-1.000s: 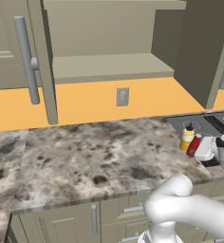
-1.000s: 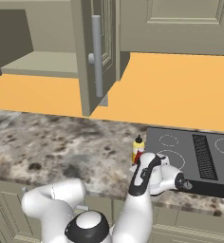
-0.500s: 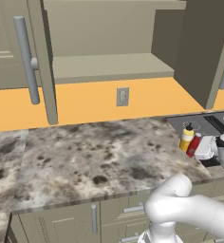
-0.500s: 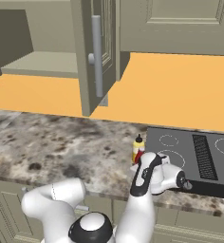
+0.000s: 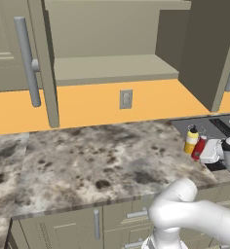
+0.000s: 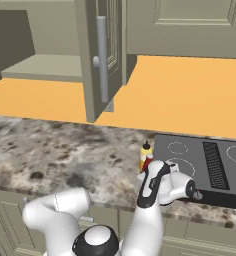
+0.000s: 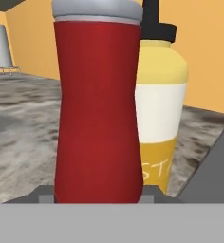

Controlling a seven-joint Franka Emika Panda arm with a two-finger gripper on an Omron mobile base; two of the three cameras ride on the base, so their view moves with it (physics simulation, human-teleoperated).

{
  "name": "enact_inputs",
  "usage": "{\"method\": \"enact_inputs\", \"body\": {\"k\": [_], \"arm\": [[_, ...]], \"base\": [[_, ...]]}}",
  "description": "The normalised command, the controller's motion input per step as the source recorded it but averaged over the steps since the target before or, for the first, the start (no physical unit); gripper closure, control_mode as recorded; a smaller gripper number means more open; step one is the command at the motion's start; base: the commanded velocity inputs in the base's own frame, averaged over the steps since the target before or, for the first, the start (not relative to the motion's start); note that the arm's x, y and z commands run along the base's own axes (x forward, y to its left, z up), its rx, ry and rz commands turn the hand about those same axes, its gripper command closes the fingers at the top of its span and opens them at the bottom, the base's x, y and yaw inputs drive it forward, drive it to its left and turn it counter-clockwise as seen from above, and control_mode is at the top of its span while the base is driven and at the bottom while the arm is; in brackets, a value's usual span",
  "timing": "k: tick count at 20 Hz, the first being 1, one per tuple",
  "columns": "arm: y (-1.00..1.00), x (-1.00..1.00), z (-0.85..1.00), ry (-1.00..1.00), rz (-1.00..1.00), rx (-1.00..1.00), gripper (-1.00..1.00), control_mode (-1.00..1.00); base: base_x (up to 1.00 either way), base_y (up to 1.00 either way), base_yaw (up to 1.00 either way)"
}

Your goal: Take 2 condiments from the cabinet and move them on the counter near the stove.Make sure the condiments are lined up with each other, next to each other.

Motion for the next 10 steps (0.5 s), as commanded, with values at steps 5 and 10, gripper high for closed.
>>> {"method": "enact_inputs", "body": {"k": [5, 10], "arm": [[0.02, 0.00, -0.12, 0.00, 0.00, 0.00, -1.00, -1.00], [0.06, 0.00, -0.15, 0.00, 0.00, 0.00, -1.00, -1.00]], "base": [[0.00, 0.00, 0.00], [0.00, 0.00, 0.00]]}}
